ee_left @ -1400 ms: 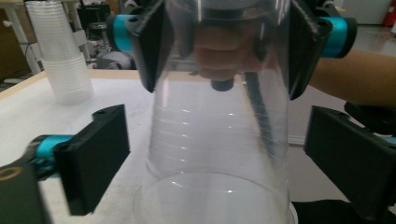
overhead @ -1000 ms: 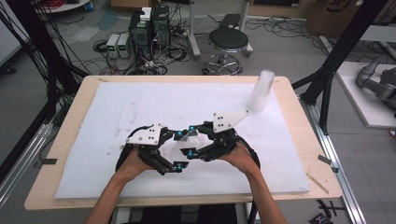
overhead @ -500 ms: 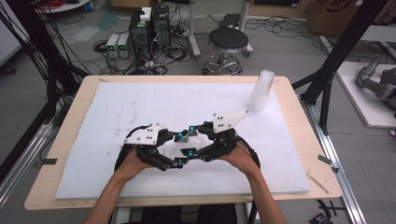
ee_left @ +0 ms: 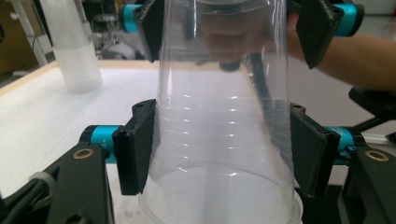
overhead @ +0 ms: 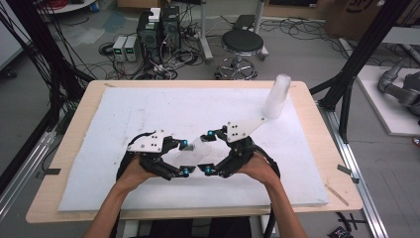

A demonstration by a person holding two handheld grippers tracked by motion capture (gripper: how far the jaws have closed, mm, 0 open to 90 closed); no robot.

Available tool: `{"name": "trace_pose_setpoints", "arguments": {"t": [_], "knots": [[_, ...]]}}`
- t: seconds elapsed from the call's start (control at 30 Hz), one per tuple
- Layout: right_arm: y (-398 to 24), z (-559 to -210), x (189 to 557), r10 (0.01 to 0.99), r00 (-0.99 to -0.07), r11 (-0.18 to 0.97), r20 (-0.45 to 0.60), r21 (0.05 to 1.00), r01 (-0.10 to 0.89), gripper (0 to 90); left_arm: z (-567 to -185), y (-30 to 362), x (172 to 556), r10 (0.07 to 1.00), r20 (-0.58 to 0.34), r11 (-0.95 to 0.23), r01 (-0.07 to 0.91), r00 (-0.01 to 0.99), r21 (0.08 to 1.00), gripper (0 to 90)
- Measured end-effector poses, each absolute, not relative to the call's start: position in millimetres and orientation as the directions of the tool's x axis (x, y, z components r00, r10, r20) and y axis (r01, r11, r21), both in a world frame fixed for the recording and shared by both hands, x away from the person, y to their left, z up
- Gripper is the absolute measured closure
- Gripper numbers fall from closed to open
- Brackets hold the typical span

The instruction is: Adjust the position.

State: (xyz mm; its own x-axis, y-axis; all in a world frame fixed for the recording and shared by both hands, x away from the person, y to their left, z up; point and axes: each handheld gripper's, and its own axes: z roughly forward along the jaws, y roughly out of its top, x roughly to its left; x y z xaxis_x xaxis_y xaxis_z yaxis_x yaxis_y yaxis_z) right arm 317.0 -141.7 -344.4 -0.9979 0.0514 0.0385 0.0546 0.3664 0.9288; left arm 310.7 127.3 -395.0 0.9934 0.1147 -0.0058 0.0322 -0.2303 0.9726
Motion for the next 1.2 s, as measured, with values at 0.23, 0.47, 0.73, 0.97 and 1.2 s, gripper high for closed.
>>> {"name": "trace_pose_setpoints", "arguments": {"t": [0.23,0.47,0.73,0.97,1.2], "knots": [[-141,-351,314,0.057,-0.998,0.555,0.0,0.831,0.032,13.4,-387,132,311,0.103,0.003,-0.435,0.042,0.995,0.9,33.0],[-134,-354,314,0.051,-0.998,0.711,-0.029,0.703,0.015,13.3,-382,127,314,0.083,-0.035,-0.587,0.078,0.996,0.806,33.4],[-128,-349,313,0.03,-0.999,0.8,-0.039,0.601,0.0,13.4,-372,115,317,0.065,-0.033,-0.743,0.071,0.997,0.666,34.4],[-122,-349,314,0.026,-0.999,0.841,-0.036,0.541,0.002,13.5,-367,105,318,0.048,-0.02,-0.786,0.049,0.999,0.616,34.4],[-119,-348,315,0.034,-0.999,0.838,-0.029,0.545,0.012,13.5,-368,99,318,0.038,-0.014,-0.793,0.039,0.999,0.608,34.7]]}}
